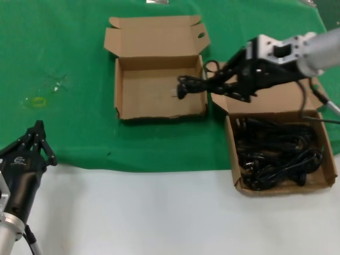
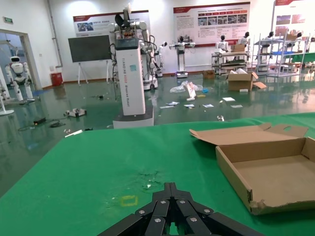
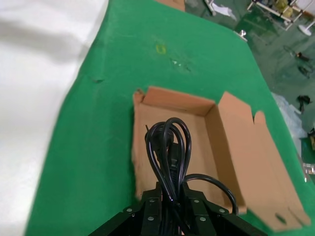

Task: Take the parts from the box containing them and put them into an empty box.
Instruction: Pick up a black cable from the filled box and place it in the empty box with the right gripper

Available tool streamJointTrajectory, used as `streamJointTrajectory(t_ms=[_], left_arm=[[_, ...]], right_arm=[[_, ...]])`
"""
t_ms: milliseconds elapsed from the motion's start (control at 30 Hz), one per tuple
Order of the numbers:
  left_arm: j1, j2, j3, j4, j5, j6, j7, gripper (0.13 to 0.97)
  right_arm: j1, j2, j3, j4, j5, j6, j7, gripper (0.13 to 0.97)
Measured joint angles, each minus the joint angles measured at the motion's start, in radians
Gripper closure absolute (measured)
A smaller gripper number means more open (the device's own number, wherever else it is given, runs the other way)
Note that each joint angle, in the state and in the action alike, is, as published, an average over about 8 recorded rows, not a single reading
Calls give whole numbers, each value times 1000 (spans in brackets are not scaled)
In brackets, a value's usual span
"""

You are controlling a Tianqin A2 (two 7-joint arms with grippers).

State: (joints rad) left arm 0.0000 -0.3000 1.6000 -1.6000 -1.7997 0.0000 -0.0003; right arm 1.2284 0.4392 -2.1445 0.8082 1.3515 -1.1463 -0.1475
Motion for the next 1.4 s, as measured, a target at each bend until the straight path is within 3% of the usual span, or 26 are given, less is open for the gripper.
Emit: streamJointTrajectory(t_ms=[667, 867, 1000, 1400], left_arm=[[0, 0, 0, 0, 0, 0, 0, 953], [0, 0, 0, 0, 0, 0, 0, 953], [0, 0, 0, 0, 0, 0, 0, 953], [0, 0, 0, 0, 0, 0, 0, 953]], right_arm=[[158, -354, 58, -608, 62, 254, -385, 881], [175, -411, 67, -710, 104, 330, -467, 881], [164, -428, 13, -717, 167, 378, -488, 881], [122, -439, -281, -688, 459, 507, -517, 878]])
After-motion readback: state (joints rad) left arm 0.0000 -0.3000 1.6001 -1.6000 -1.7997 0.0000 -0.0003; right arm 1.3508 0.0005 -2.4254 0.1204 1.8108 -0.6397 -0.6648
